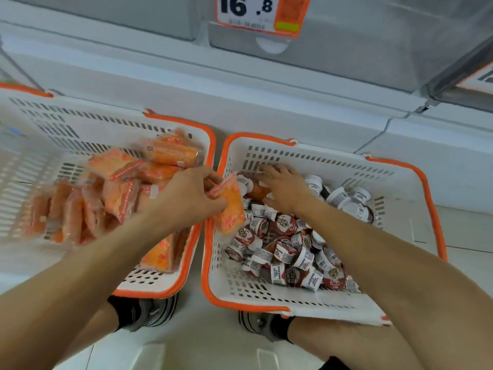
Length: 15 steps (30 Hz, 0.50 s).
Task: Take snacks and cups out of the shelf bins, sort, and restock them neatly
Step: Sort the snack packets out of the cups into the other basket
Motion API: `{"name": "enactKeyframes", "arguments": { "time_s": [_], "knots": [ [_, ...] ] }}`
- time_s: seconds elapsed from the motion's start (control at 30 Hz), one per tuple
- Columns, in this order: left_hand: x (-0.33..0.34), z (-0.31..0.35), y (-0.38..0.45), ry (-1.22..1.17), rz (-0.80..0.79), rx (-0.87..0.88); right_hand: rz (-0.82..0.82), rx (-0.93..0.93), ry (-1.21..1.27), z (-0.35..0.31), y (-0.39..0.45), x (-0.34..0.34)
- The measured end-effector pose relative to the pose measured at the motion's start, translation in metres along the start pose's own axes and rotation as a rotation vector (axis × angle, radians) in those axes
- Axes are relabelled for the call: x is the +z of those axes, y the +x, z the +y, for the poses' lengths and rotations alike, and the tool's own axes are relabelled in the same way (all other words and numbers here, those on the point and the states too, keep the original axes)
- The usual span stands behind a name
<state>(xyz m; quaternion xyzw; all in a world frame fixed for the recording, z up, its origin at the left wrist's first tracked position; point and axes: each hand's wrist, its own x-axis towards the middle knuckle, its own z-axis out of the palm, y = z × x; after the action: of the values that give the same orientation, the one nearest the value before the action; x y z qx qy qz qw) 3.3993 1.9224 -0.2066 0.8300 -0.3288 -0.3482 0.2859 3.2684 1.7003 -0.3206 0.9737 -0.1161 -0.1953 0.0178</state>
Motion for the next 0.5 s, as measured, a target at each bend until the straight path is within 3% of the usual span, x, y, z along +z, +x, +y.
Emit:
{"name": "enactKeyframes", "arguments": {
  "time_s": [0.27, 0.4, 0.5],
  "knots": [
    [-0.006, -0.019, 0.007, -0.220, -0.037, -0.013, -0.031, 0.111, 0.000, -0.012, -0.010, 0.005],
    [-0.005, -0.025, 0.009, -0.275, -0.041, -0.024, 0.021, 0.169, 0.206, 0.003, -0.022, 0.014],
    [-0.004, -0.027, 0.010, -0.302, -0.043, -0.033, 0.090, 0.339, 0.459, 0.006, -0.017, 0.012]
  ]
}}
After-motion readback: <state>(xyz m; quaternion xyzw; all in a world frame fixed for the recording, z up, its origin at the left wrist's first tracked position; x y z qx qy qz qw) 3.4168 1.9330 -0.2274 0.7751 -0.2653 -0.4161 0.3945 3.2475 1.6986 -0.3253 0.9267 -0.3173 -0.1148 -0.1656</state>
